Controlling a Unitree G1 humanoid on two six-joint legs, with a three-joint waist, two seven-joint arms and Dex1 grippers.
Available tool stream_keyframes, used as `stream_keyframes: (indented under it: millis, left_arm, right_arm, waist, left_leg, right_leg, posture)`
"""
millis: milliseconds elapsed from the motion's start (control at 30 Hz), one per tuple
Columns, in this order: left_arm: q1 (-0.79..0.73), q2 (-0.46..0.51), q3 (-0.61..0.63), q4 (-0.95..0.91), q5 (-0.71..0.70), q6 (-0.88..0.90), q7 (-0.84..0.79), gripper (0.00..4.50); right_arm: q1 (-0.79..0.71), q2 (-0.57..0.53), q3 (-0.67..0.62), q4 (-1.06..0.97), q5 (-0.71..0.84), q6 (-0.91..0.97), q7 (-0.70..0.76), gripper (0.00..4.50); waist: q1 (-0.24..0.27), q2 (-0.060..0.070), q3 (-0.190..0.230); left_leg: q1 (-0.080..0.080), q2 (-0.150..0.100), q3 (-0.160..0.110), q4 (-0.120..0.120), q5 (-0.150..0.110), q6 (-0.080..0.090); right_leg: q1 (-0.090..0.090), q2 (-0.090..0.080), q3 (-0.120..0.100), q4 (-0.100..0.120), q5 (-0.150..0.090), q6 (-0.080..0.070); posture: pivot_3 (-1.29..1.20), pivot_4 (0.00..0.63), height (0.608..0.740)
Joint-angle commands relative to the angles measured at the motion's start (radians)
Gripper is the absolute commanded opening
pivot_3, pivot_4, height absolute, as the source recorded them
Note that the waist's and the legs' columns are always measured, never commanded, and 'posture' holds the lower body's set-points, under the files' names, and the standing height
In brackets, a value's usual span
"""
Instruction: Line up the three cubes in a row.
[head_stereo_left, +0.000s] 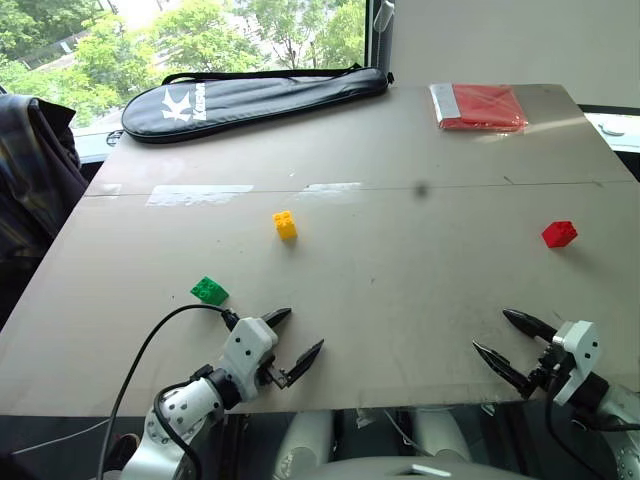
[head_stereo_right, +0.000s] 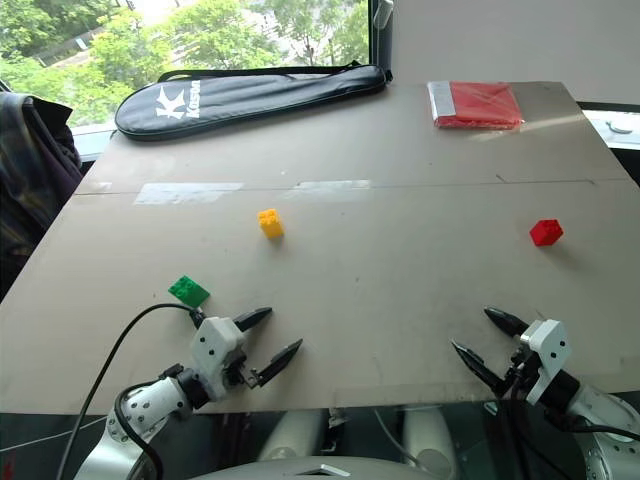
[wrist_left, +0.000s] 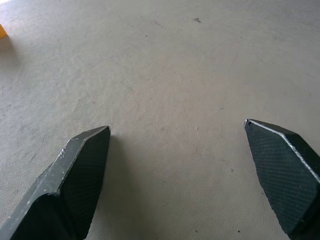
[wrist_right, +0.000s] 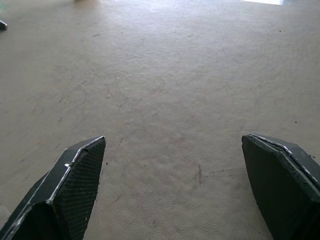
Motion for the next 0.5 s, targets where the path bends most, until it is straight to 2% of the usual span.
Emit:
stream_keyframes:
  millis: [33, 200, 367, 500]
  left_arm:
    - [-0.009, 0.007, -0.012, 0.011, 0.008, 0.006, -0.008, 4.4]
    - [-0.053, 0.036, -0.023, -0.045, -0.019, 0.067, -0.039, 4.4]
    - [-0.133, 0.105, -0.019, -0.16, -0.112, 0.163, -0.12, 4.4]
    - [-0.233, 0.184, -0.011, -0.233, -0.204, 0.268, -0.188, 4.4]
  right_arm:
    - [-0.002, 0.003, -0.014, 0.011, 0.003, -0.025, 0.001, 4.5]
    - [-0.046, 0.006, -0.088, 0.037, 0.056, -0.007, -0.045, 4.5]
    - [-0.164, -0.034, -0.191, 0.081, 0.034, 0.117, -0.233, 4.5]
    - [-0.286, -0.094, -0.21, 0.15, -0.019, 0.235, -0.353, 4.5]
  waist:
    - [0.0, 0.0, 0.0]
    - [0.0, 0.0, 0.0]
    - [0.0, -0.001, 0.0]
    - [-0.001, -0.001, 0.0]
  left_leg:
    - [0.0, 0.0, 0.0, 0.0, 0.0, 0.0]
    - [0.0, 0.0, 0.0, 0.0, 0.0, 0.0]
    - [0.0, 0.0, 0.0, 0.001, 0.0, 0.0]
    - [0.0, -0.001, 0.001, 0.001, 0.0, 0.0]
  right_leg:
    - [0.0, 0.0, 0.0, 0.0, 0.0, 0.0]
    - [0.001, 0.001, 0.0, 0.0, 0.0, 0.0]
    - [0.0, 0.002, 0.0, 0.0, 0.0, 0.0]
    - [0.0, 0.002, 0.0, 0.001, 0.003, -0.004]
  posture:
    - [0.0, 0.15, 0.694]
    - [0.0, 0.15, 0.694]
    - [0.0, 0.15, 0.694]
    - [0.0, 0.15, 0.694]
